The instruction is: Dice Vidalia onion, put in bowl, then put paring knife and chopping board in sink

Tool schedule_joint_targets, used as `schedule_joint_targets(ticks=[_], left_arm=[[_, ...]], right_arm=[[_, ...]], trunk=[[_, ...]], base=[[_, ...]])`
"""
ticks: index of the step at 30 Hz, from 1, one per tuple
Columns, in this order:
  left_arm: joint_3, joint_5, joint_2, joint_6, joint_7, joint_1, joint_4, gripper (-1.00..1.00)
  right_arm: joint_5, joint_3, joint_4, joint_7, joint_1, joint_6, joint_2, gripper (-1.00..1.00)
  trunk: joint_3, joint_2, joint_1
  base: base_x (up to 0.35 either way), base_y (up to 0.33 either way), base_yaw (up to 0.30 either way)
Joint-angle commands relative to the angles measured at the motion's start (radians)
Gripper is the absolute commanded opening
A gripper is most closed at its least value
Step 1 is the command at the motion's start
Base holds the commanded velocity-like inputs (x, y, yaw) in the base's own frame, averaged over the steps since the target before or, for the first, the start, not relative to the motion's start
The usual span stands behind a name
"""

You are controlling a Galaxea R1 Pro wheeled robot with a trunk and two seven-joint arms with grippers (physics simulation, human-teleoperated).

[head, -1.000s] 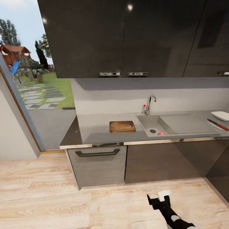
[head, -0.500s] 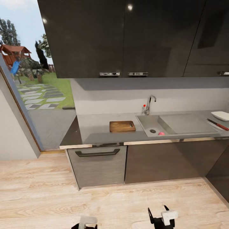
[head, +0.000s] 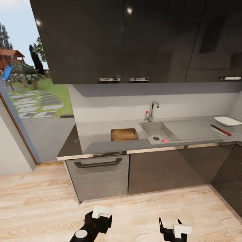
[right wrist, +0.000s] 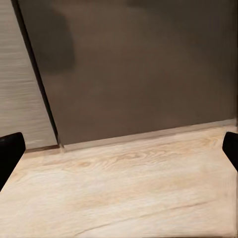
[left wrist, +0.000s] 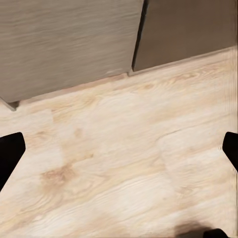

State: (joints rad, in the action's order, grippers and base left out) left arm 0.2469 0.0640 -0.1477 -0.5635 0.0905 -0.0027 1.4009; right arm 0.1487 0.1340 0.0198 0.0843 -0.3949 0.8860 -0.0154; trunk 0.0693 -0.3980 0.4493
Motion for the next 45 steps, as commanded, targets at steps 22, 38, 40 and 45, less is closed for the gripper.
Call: schedule_joint_targets(ticks=[22, 38, 40, 45], left_arm=[[0.11, 0.007, 0.006, -0.005, -0.004, 0.0, 0.135, 1.0], [0.117, 0.006, 0.008, -0.003, -0.013, 0.0, 0.147, 1.0], [0.118, 0.006, 0.009, -0.003, -0.013, 0.0, 0.146, 1.0], [0.118, 0.005, 0.01, -0.003, -0.014, 0.0, 0.143, 1.0]], right_arm=[[0.008, 0.008, 0.0, 0.005, -0.001, 0.0, -0.001, 1.0], [0.008, 0.009, -0.001, 0.006, -0.001, -0.001, 0.0, 1.0], [0.008, 0.009, -0.001, 0.006, -0.001, -0.001, 0.0, 1.0], [0.008, 0.009, -0.001, 0.006, -0.001, -0.007, 0.001, 1.0]], trunk=[[-0.023, -0.002, 0.001], [-0.043, -0.002, 0.001], [-0.046, -0.002, 0.001], [-0.048, -0.002, 0.001]], base=[[0.0, 0.0, -0.202], [0.0, 0.0, -0.195], [0.0, 0.0, -0.186], [0.0, 0.0, -0.071]])
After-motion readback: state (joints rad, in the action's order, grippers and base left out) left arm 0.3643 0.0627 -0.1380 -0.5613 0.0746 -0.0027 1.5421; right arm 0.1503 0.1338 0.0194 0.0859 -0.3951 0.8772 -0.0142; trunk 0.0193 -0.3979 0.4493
